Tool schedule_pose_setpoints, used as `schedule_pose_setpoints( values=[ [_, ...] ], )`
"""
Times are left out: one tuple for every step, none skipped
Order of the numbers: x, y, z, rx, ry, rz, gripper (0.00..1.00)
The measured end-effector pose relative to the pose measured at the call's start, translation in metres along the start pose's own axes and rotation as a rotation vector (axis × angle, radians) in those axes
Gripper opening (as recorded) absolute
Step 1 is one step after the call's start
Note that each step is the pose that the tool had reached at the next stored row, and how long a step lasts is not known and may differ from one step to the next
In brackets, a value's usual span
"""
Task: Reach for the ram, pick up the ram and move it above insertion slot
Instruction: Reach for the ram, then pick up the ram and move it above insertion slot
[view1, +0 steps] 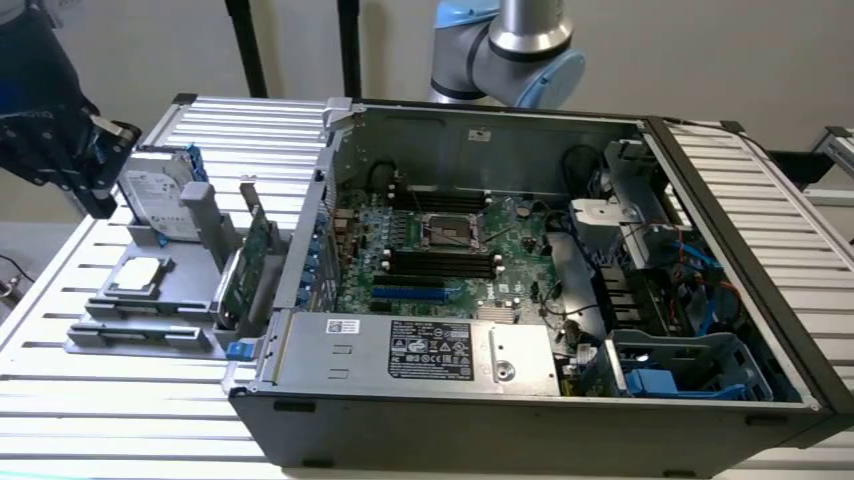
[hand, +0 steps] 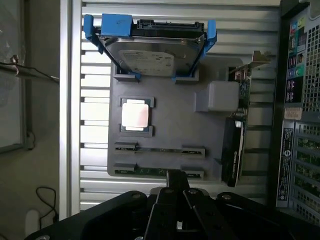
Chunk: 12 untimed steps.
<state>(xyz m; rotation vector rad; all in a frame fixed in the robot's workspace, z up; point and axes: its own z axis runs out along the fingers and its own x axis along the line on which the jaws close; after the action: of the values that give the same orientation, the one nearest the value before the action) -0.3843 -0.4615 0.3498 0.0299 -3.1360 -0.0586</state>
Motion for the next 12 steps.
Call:
schedule_pose_setpoints(
  values=[
    [0.0001,-0.0019,0.0,-0.0001,0.0003,0.0,0.11],
    [0.0001,-0.0038,0.0,0.0,0.0005,0.0,0.11],
    [0.0001,-0.0057,0.0,0.0,0.0008,0.0,0.11],
    [0.0001,-0.0074,0.0001,-0.0001,0.0009,0.0,0.11],
    [0.0002,-0.0088,0.0002,-0.0001,0.0009,0.0,0.11],
    [0.0002,-0.01,0.0003,-0.0001,0.001,0.0,0.11],
    [0.0002,-0.0108,0.0004,-0.0001,0.001,0.0,0.11],
    [0.0003,-0.0112,0.0005,-0.0001,0.001,-0.001,0.11],
    [0.0003,-0.0113,0.0005,-0.0002,0.0013,-0.003,0.11],
    [0.0003,-0.0114,0.0005,-0.0001,0.0019,-0.009,0.11],
    [0.0003,-0.0114,0.0004,0.0001,0.0025,-0.021,0.11],
    [0.0003,-0.0115,0.0005,0.0002,0.0032,-0.038,0.11]
  ],
)
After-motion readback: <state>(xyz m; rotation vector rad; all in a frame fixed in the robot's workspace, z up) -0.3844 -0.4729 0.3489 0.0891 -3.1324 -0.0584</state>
